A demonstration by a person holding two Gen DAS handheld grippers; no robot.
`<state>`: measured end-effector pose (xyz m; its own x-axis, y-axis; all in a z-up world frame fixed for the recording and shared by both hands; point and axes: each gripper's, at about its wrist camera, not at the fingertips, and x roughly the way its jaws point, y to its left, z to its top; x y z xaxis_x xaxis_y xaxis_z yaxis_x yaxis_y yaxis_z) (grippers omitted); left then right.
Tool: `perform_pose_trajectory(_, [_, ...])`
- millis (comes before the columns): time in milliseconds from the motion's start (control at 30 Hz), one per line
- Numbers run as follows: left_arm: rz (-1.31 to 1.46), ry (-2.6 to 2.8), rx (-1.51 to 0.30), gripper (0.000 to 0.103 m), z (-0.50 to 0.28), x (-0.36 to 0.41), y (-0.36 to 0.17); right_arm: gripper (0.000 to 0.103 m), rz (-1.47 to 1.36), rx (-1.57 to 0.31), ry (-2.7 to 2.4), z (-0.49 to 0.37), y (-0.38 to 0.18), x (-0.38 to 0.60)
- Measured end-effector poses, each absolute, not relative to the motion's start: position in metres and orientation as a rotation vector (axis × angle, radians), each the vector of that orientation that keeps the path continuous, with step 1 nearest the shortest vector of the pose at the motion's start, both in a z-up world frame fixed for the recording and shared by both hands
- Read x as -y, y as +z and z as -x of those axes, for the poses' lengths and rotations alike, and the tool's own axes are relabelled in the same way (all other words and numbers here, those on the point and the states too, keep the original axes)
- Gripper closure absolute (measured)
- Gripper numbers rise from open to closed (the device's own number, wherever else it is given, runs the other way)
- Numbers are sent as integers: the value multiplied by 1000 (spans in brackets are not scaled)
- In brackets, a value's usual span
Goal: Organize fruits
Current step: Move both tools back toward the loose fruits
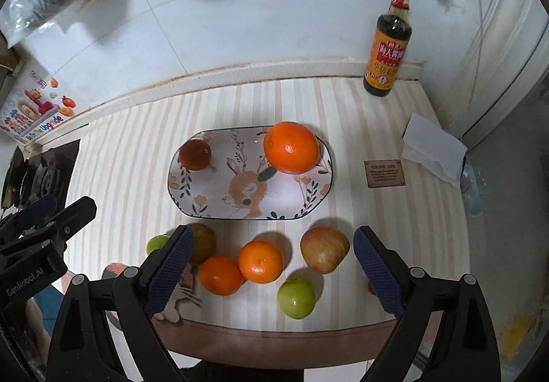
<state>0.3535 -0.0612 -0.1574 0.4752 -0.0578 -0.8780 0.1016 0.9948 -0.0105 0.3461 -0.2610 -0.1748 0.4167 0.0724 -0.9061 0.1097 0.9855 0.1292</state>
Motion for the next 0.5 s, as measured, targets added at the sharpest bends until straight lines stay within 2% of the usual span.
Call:
perform_pose_trajectory(300, [-34, -125, -1021, 17, -333, 52, -134, 7, -167, -1060, -58, -315, -136, 255])
perform_pose_trajectory(500, [-32, -131, -1019, 17, -327, 49, -136, 7, -215, -1060, -53, -301, -134, 256])
